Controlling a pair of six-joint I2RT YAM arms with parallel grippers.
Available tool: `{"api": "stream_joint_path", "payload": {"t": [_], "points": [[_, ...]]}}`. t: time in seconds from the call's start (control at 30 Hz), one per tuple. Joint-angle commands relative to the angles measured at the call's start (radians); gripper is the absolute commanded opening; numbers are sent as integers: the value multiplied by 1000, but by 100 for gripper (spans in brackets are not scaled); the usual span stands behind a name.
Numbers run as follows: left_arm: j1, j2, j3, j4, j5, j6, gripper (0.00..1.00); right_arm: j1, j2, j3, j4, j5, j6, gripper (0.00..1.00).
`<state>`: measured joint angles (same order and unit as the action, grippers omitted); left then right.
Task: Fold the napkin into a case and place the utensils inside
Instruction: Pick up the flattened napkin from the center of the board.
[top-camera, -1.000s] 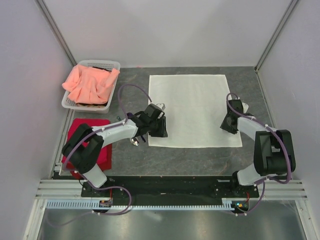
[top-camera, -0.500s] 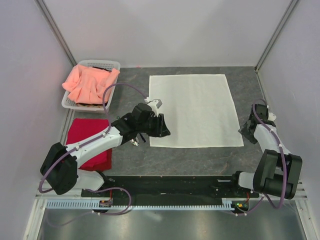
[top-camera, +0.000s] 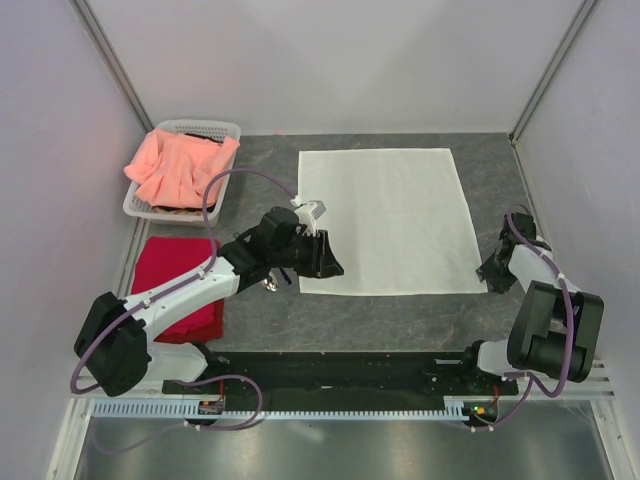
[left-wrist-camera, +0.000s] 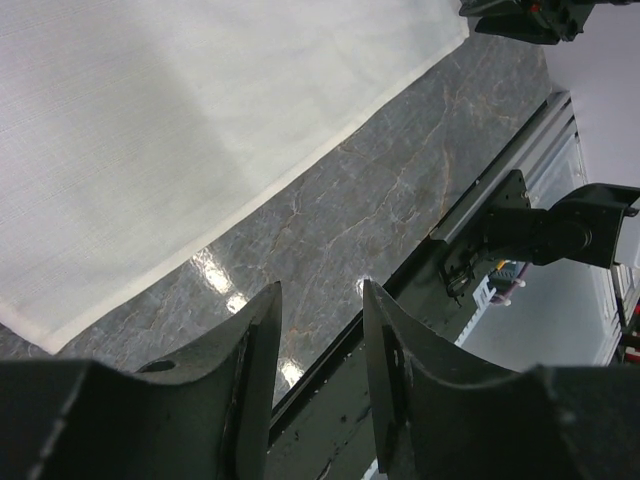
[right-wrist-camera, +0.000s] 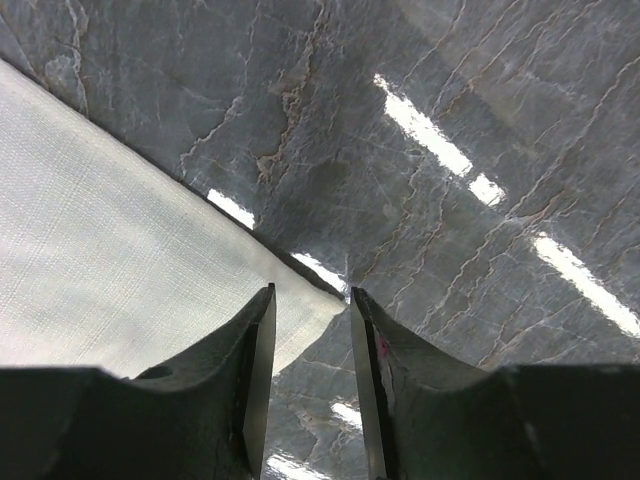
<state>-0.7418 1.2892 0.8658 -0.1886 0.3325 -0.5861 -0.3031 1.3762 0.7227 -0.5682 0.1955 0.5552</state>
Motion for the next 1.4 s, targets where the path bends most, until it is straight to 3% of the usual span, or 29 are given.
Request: {"api": "stream_joint_path", "payload": {"t": [0.0,0.17,0.4,0.6,0.7,0.87,1.37], "points": [[-2,-19,-22,40,34,6,45,-1,15,-23,24,-7,22,43],[-2,-27,-27,37,23,9,45,-2,46,-57,60,-13,37,41],[-2,-22,-28,6,-12,11,50,-1,31,-58,73,-28,25,22],[-1,-37,-14,-84,-87,37,53,-1,-75,-77,70,-30,0,11],[1,-28,-16,-146,-154,25,48,1,-123,-77,76,-65,-3,1],[2,27,1,-279,-263,-44,41,4,-181,-80,90,-111,-20,0],[-13,205,91,-476,-538,-398,40,7,-241,-115,131,-192,-41,0]]}}
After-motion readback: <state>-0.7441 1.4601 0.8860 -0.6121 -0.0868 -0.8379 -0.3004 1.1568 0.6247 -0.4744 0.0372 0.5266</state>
